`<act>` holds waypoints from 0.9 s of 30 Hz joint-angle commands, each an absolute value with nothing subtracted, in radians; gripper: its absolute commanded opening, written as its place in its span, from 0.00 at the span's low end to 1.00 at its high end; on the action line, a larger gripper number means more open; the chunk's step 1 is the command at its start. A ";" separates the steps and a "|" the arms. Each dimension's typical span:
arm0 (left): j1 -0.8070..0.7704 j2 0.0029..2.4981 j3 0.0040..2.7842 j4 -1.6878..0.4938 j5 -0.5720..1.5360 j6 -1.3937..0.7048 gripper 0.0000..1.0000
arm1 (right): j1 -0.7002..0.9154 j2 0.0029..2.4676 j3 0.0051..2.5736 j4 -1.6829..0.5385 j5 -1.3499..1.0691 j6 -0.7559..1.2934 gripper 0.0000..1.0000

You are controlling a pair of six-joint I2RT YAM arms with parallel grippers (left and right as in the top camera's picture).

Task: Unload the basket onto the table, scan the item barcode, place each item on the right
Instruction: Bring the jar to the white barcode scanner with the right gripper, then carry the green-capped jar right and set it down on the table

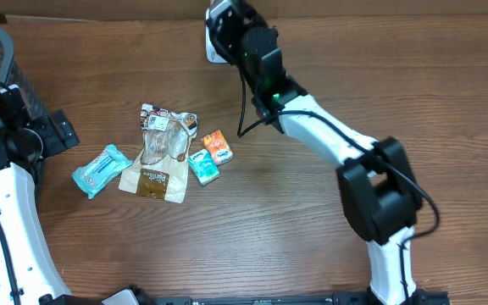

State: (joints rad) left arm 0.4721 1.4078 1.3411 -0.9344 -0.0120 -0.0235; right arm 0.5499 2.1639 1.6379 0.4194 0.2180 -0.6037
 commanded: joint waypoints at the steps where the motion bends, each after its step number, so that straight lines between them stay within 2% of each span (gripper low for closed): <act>1: 0.484 1.395 1.345 -0.930 -0.026 -0.030 1.00 | 0.548 2.230 1.646 0.530 0.235 -0.884 0.33; 7: 0.484 1.395 1.345 -0.930 -0.026 -0.030 1.00 | 0.524 2.330 1.647 0.688 0.188 -1.031 0.33; 17: 0.484 1.395 1.345 -0.930 -0.026 -0.030 1.00 | 0.471 2.365 1.652 0.683 0.093 -1.021 0.33; 27: 0.484 1.395 1.345 -0.930 -0.026 -0.030 1.00 | 0.486 2.365 1.652 0.684 0.065 -1.018 0.34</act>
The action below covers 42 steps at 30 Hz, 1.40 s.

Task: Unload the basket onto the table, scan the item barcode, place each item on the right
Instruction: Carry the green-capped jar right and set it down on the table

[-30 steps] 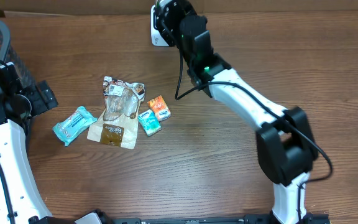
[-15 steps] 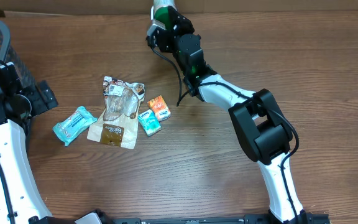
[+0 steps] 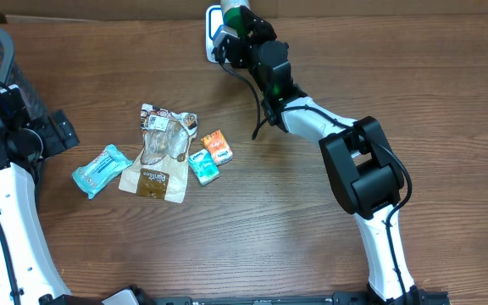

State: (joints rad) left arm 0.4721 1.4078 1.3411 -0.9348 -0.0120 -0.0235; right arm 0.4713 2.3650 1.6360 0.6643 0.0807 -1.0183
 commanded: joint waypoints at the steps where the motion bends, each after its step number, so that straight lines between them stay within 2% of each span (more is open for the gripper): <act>1: 0.484 1.395 1.345 -0.930 -0.026 -0.030 1.00 | 0.489 2.365 1.652 0.684 0.065 -1.018 0.35; 7: 0.484 1.395 1.345 -0.930 -0.026 -0.030 1.00 | 0.505 2.362 1.652 0.685 0.065 -0.978 0.37; 13: 0.484 1.395 1.345 -0.930 -0.026 -0.030 1.00 | 0.533 2.309 1.652 0.669 0.066 -0.770 0.43; 17: 0.484 1.395 1.345 -0.930 -0.026 -0.030 1.00 | 0.551 2.231 1.652 0.551 0.056 -0.642 0.44; 26: 0.484 1.395 1.345 -0.930 -0.026 -0.030 1.00 | 0.533 1.961 1.652 0.044 -0.350 -0.259 0.48; 30: 0.484 1.395 1.345 -0.930 -0.026 -0.030 1.00 | 0.500 1.885 1.652 -0.194 -0.505 -0.209 0.47; 36: 0.484 1.395 1.345 -0.930 -0.026 -0.030 1.00 | 0.447 1.876 1.648 -0.581 -0.484 -0.332 0.46; 42: 0.484 1.395 1.345 -0.930 -0.026 -0.030 1.00 | 0.398 1.876 1.642 -0.922 -0.110 -0.358 0.47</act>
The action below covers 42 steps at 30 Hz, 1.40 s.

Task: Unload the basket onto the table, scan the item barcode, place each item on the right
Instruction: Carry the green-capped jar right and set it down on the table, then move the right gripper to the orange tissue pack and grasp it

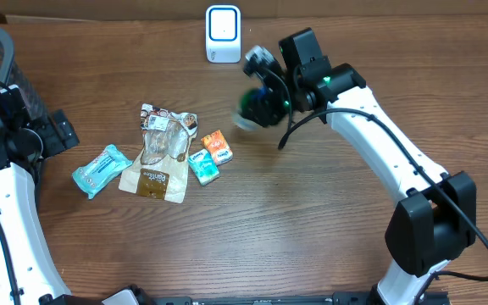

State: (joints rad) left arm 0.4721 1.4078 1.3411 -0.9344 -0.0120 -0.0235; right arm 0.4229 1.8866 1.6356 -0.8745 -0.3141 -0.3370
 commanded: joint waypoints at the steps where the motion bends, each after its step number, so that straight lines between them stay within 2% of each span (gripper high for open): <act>1: 0.484 1.395 1.345 -0.930 -0.026 -0.030 1.00 | 0.384 1.876 1.642 -0.965 -0.059 -0.336 0.48; 8: 0.484 1.395 1.345 -0.930 -0.026 -0.030 1.00 | 0.177 1.876 1.619 -1.056 -0.020 -0.129 0.47; 16: 0.484 1.395 1.345 -0.930 -0.026 -0.030 0.99 | -0.062 1.876 1.511 -0.971 -0.020 -0.107 0.46; 25: 0.484 1.395 1.345 -0.930 -0.026 -0.030 1.00 | -0.106 1.876 1.398 -0.912 0.066 -0.107 0.48; 26: 0.484 1.395 1.345 -0.930 -0.026 -0.030 1.00 | -0.106 1.876 1.394 -0.907 0.066 -0.101 0.49; 27: 0.484 1.395 1.345 -0.930 -0.026 -0.030 1.00 | -0.106 1.876 1.394 -0.906 0.066 -0.100 0.57; 28: 0.484 1.395 1.345 -0.930 -0.026 -0.030 1.00 | -0.106 1.876 1.394 -0.905 0.066 -0.100 0.93; 29: 0.484 1.395 1.345 -0.930 -0.026 -0.030 1.00 | -0.106 1.876 1.394 -0.904 0.065 -0.100 1.00; 35: 0.484 1.395 1.345 -0.930 -0.026 -0.030 1.00 | -0.105 1.876 1.442 -0.950 -0.025 -0.100 1.00; 42: 0.484 1.395 1.345 -0.930 -0.026 -0.030 1.00 | -0.033 1.876 1.723 -1.162 -0.028 -0.007 1.00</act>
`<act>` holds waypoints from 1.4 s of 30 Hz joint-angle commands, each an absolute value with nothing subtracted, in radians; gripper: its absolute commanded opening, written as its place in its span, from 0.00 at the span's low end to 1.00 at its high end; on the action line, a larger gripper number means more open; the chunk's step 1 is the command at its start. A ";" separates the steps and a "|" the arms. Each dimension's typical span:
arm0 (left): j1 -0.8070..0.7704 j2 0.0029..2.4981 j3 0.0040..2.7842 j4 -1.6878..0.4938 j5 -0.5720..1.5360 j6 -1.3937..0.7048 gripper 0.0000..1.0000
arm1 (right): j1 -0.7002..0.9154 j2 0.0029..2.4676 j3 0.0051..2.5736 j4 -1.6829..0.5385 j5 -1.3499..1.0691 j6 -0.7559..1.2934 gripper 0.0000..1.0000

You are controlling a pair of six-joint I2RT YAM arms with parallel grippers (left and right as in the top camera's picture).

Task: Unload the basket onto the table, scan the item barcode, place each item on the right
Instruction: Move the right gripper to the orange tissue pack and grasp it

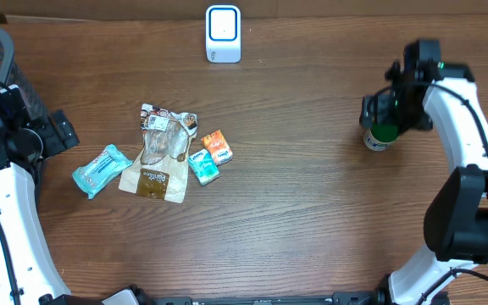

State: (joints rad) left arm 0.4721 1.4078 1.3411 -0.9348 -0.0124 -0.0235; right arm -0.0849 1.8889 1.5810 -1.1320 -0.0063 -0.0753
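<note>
A white barcode scanner (223, 34) with a blue-lit face stands at the table's far edge. My right gripper (382, 117) is far to its right. It is closed around a small green-topped container (381, 135) that stands upright at table level. My left gripper (62, 131) rests at the left edge, apart from every item. Its fingers are too dark to read.
A cluster of packets lies left of centre: a teal pouch (100, 169), a brown snack bag (159, 157), a teal box (202, 167) and an orange box (217, 146). A grey mesh basket sits at the far left corner.
My right gripper has moved with the green-topped container from just right of the scanner to the table's right side. There the container is upright and low. The left arm is unchanged.
At first my right gripper was right in front of the scanner, covering it. It stayed at the scanner's face a moment later. Then it had drawn back to the right with the container, leaving the scanner uncovered. Now it holds the container at the far right.
</note>
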 commanded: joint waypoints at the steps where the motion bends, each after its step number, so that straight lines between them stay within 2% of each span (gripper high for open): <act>1: 0.484 1.395 1.345 -0.930 -0.026 -0.030 0.99 | -0.012 1.876 1.763 -1.180 -0.029 0.034 1.00; 4: 0.484 1.395 1.345 -0.930 -0.026 -0.030 1.00 | 0.055 1.876 1.842 -1.203 -0.086 0.142 1.00; 9: 0.484 1.395 1.345 -0.930 -0.026 -0.030 1.00 | 0.159 1.880 1.838 -1.155 -0.342 0.149 1.00; 12: 0.484 1.395 1.345 -0.930 -0.026 -0.030 1.00 | 0.219 1.881 1.802 -1.101 -0.385 0.150 1.00; 19: 0.484 1.395 1.345 -0.930 -0.026 -0.030 0.99 | 0.373 1.899 1.685 -0.979 -0.383 0.149 0.79; 25: 0.484 1.395 1.345 -0.931 -0.026 -0.030 1.00 | 0.468 1.946 1.624 -0.869 -0.383 0.150 0.66; 32: 0.484 1.395 1.345 -0.931 -0.026 -0.030 1.00 | 0.535 2.045 1.622 -0.832 -0.367 0.181 0.54; 39: 0.484 1.395 1.345 -0.931 -0.026 -0.030 1.00 | 0.570 2.139 1.622 -0.831 -0.360 0.211 0.49; 42: 0.484 1.395 1.345 -0.931 -0.026 -0.030 1.00 | 0.574 2.165 1.620 -0.831 -0.360 0.215 0.42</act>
State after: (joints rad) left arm 0.4721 1.4078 1.3411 -0.9348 -0.0120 -0.0235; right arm 0.5701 2.1452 1.6272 -0.8345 -0.3653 0.2001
